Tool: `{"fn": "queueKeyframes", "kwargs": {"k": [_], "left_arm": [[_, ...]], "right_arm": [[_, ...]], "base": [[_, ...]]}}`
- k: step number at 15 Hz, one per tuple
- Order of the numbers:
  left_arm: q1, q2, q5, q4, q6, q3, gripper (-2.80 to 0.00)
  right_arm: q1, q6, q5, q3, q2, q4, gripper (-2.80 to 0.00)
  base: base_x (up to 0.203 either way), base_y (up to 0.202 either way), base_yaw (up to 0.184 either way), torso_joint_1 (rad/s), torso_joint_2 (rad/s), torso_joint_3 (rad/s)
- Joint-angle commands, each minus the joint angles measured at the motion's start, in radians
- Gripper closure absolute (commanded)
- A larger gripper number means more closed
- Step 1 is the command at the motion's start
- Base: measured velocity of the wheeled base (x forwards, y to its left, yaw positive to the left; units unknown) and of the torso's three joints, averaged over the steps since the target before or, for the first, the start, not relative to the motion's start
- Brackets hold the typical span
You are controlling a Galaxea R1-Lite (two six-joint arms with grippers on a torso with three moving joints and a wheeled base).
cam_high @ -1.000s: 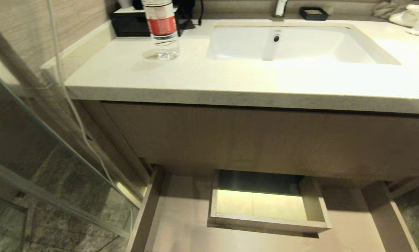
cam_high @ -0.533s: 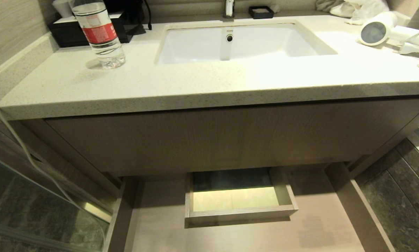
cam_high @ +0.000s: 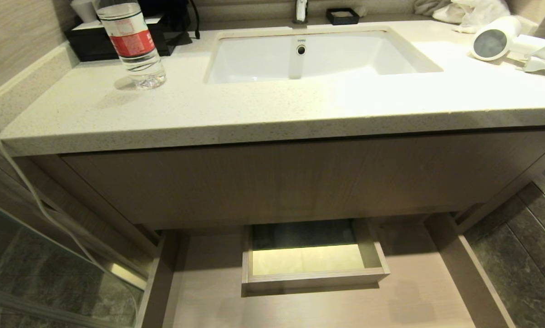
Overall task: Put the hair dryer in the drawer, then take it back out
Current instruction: Pick up the hairdryer
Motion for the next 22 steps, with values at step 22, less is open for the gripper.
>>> {"fn": "queueKeyframes", "kwargs": {"k": [22], "left_arm": [[0.000, 0.000, 0.000, -0.001, 0.000, 0.000, 0.00]], "right_arm": [[0.001, -0.002, 0.000, 0.000, 0.001, 0.000, 0.00]], "base": [[0.000, 0.000, 0.000, 0.026, -0.09, -0.065]]}}
